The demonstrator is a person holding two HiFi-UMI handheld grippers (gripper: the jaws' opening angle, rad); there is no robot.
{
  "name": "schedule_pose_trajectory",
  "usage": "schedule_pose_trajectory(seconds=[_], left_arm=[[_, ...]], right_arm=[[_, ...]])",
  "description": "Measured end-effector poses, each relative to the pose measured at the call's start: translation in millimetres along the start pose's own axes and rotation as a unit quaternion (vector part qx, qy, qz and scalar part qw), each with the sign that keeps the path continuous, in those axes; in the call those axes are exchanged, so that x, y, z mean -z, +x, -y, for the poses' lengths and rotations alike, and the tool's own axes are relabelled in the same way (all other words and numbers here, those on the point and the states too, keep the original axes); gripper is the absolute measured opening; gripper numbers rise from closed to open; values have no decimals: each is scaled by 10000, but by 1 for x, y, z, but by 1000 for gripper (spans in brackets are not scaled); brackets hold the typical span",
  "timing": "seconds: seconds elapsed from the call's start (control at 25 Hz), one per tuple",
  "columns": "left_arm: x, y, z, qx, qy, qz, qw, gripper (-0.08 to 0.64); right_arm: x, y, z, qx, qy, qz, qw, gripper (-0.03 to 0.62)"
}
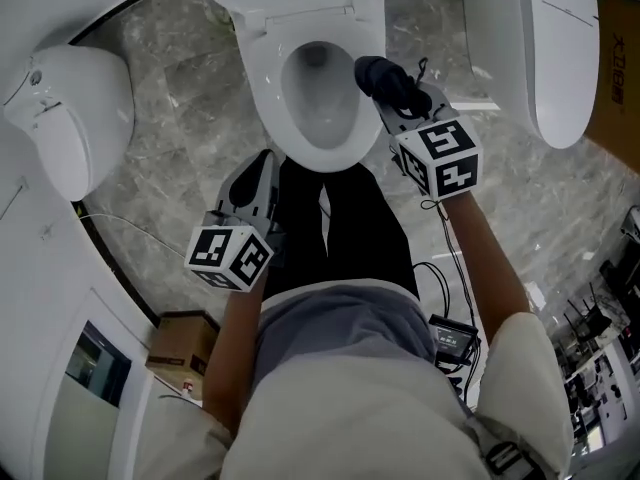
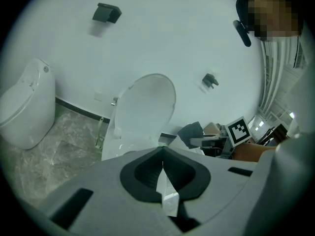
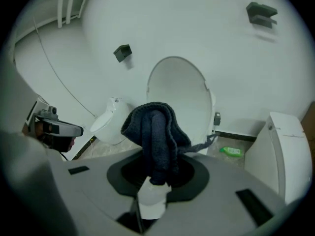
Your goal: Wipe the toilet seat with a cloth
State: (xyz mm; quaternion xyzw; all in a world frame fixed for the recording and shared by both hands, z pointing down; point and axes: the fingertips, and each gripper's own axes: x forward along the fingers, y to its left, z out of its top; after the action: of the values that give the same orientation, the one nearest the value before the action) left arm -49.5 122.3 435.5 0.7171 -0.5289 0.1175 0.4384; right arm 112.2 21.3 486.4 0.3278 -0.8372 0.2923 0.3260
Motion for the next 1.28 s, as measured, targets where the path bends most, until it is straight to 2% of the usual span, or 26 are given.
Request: schedule_pose_trajectory(seconds=[0.44, 0.76, 1.12, 1.28], left_arm=[[-52, -32, 59, 303, 372, 428, 9979, 9], [-80, -54, 93, 448, 600, 729, 9945, 9], [-112, -94, 137, 480, 987, 1407, 9840, 9], [-119, -111, 150, 442, 1167, 1656, 9783, 9]], right_arm=[[-42, -103, -19, 36, -76, 441, 9990, 74], [-68, -162, -30, 52, 90, 973, 9952, 74], [-89, -241, -67, -113, 36, 1709, 9852, 74], [-96, -268, -79, 68, -26, 2038, 9790, 74]])
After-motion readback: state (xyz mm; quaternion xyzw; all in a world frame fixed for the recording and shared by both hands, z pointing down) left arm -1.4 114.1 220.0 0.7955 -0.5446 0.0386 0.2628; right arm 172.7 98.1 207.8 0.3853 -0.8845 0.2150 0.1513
